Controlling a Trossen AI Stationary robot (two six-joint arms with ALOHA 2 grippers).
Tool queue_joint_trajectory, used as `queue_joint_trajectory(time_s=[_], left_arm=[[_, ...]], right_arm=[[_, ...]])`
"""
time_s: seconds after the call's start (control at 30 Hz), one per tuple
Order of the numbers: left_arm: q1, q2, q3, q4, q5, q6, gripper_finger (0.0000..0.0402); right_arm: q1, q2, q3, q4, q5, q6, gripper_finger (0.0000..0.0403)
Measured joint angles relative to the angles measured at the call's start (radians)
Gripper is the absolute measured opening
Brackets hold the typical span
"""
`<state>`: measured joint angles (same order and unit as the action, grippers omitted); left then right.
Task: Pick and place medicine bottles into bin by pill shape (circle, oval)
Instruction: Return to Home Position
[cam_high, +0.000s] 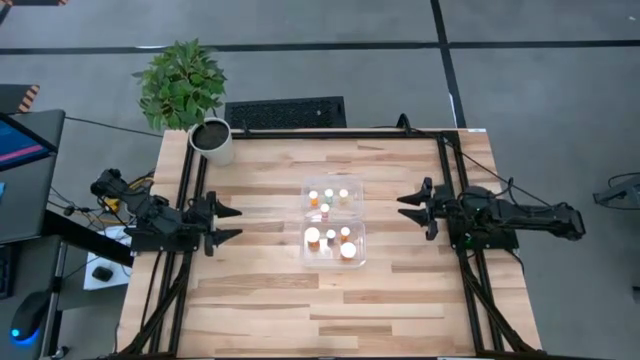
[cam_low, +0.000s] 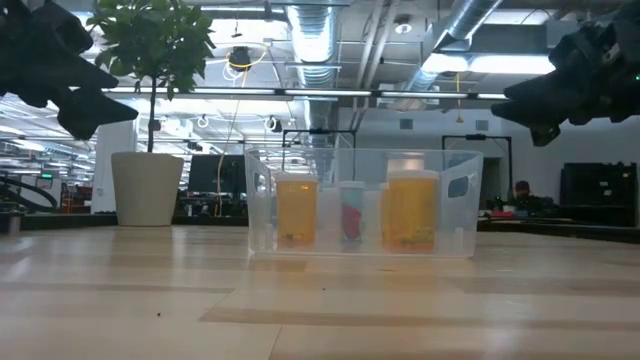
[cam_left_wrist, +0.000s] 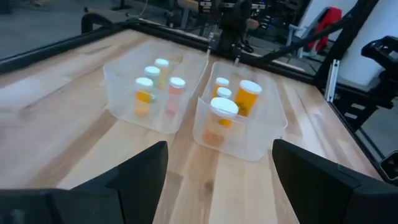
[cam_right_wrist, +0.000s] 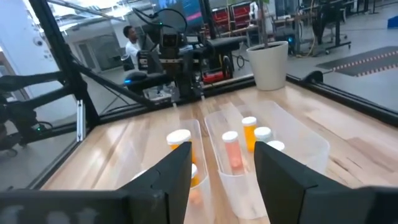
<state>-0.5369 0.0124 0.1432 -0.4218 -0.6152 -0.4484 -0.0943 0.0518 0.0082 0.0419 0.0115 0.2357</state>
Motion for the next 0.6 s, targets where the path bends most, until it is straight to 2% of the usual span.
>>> queue_joint_trajectory(time_s=[0.2,0.6], left_arm=[[0.0,0.0,0.0,-0.003,0.041,-0.005,0.0283],[0.0,0.0,0.0,-0.003,0.043,-0.007,0.0283]], right_arm=[[0.001,0.0,0.0,-0.009,-0.004,0.0,0.0184],[0.001,0.0,-0.001,-0.015,-0.005,0.002,0.0181]])
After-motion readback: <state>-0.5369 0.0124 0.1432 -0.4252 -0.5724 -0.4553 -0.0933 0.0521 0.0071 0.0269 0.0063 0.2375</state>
